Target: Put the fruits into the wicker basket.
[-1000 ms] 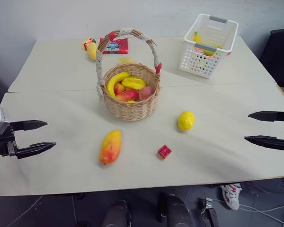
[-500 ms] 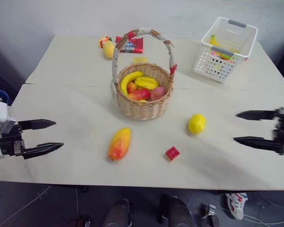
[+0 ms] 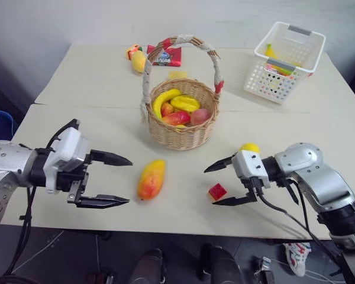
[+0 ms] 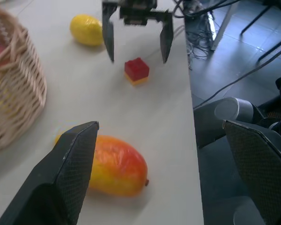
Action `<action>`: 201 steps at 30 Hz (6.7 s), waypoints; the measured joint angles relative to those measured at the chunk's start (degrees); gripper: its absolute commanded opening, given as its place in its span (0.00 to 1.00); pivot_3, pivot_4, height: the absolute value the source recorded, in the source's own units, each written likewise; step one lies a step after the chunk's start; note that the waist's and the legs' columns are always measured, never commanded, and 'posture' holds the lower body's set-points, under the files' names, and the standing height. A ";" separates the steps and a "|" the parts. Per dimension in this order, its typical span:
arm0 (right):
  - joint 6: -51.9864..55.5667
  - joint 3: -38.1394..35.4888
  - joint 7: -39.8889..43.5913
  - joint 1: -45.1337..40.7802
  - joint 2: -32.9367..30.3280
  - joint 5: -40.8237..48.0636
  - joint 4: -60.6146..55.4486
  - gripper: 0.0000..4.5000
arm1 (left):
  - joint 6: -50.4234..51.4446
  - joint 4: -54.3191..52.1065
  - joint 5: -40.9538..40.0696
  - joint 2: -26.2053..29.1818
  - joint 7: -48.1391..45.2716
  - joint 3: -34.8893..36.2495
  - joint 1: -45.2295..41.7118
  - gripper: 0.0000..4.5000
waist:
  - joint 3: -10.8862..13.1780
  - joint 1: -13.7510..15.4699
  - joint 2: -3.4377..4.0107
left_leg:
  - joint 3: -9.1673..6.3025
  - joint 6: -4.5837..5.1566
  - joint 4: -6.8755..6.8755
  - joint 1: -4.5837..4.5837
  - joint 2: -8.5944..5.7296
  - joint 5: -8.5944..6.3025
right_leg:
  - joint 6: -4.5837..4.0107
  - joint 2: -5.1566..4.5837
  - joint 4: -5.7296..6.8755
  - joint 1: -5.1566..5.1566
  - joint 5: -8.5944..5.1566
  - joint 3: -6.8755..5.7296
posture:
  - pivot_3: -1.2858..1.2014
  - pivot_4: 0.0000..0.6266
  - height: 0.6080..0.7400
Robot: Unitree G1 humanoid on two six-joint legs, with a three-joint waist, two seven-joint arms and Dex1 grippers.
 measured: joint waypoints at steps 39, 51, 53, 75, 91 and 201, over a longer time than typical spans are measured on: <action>20.27 -49.51 -35.73 36.77 -1.68 5.43 6.00 0.66 | 1.08 6.68 2.91 -20.20 8.92 -13.33 -19.98 1.00 | 0.00 0.02 0.00 | 0.94 -0.26 -0.02 0.51 0.85 -0.10 | -0.34 0.87 -0.05 0.07 0.23 0.49 | 0.52 0.24 1.00; 29.22 -51.78 -28.16 33.35 -9.63 18.57 -10.98 0.99 | 13.31 -6.59 0.44 -14.12 23.80 0.55 1.58 1.00 | 0.05 -0.04 0.07 | 0.82 -0.36 -0.02 0.49 1.05 -0.21 | -0.37 1.01 -0.13 0.03 0.21 0.94 | 0.52 0.24 1.00; 31.69 -51.35 -24.40 32.09 -11.75 24.07 -15.93 0.99 | 17.17 -11.08 -1.05 -13.36 27.58 4.91 7.01 1.00 | 0.06 0.16 0.06 | 0.78 -0.40 -0.02 0.47 1.06 -0.23 | -0.41 1.01 -0.14 0.02 0.20 0.93 | 0.52 0.24 1.00; 40.51 -36.78 -22.77 12.90 -15.67 49.58 -30.33 0.99 | 57.83 -14.87 -7.04 -35.21 74.66 3.93 -0.44 1.00 | 0.05 1.82 -0.33 | 0.72 -0.33 0.08 0.40 0.89 -0.35 | -0.36 0.99 -0.29 0.10 0.23 1.04 | 0.52 0.24 1.00; 40.00 -42.69 -27.33 21.69 -15.62 52.38 -32.35 1.00 | 50.35 -9.16 -4.07 -15.54 55.99 -1.37 -5.69 0.63 | 0.08 1.66 -0.40 | 0.84 -0.42 0.03 0.25 0.98 -0.35 | -0.42 1.07 -0.29 -0.19 0.20 1.07 | 0.52 0.24 1.00; 17.94 -16.46 -57.18 -30.25 29.99 0.16 30.04 0.66 | 6.37 11.44 2.53 -14.68 21.22 -1.55 -24.32 1.00 | 0.17 -2.88 -0.56 | 2.00 -0.33 0.39 -0.65 1.17 -0.30 | -0.29 1.47 0.48 -1.82 0.40 1.91 | 0.52 0.24 1.00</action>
